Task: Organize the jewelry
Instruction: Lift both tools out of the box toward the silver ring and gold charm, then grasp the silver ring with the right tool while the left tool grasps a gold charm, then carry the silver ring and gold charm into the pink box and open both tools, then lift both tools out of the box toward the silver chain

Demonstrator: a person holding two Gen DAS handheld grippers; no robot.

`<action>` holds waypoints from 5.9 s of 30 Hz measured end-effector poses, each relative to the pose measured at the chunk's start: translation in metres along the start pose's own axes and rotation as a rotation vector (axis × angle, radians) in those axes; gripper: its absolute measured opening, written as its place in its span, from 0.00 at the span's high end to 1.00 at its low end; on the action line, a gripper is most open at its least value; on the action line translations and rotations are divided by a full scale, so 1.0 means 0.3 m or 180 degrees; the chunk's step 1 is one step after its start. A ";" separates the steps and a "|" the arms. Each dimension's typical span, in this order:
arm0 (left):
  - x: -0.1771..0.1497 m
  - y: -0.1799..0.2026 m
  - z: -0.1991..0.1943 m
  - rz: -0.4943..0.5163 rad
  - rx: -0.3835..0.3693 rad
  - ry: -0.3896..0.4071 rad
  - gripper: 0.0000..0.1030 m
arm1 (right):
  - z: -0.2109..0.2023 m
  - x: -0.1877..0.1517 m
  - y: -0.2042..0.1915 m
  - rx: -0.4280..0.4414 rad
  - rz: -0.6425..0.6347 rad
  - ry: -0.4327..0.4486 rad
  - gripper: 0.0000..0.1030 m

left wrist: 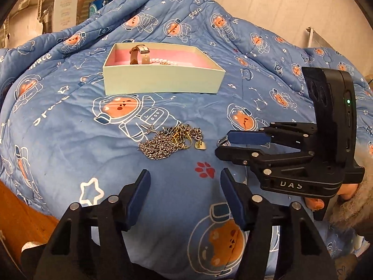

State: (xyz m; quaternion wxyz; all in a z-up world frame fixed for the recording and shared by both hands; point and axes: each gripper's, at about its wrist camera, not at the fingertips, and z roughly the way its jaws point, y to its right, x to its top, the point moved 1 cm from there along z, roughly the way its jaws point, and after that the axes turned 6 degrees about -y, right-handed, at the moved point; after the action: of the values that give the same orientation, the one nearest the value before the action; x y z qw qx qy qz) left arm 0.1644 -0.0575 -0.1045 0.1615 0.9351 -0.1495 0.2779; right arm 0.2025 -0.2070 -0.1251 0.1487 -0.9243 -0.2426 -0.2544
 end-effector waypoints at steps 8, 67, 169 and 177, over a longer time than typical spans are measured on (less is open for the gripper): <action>0.019 0.041 0.049 0.0047 -0.0058 -0.0042 0.59 | -0.011 -0.007 0.033 -0.0003 0.0141 0.0034 0.82; 0.387 -0.084 -0.026 0.0135 0.0031 0.0357 0.88 | -0.128 0.322 0.077 0.0119 -0.0111 0.0239 0.82; 0.071 -0.210 -0.054 -0.0440 -0.0021 0.0156 0.19 | -0.017 0.163 0.019 0.0312 0.0072 0.0023 0.47; 0.020 -0.175 -0.046 -0.0414 0.0109 0.0143 0.19 | -0.001 0.094 -0.008 0.0022 -0.0159 0.0000 0.56</action>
State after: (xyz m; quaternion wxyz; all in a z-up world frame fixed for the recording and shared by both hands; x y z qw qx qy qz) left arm 0.1822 -0.0060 -0.1017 0.1665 0.9389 -0.0800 0.2903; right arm 0.2223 -0.1947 -0.1092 0.1455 -0.9174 -0.2665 -0.2571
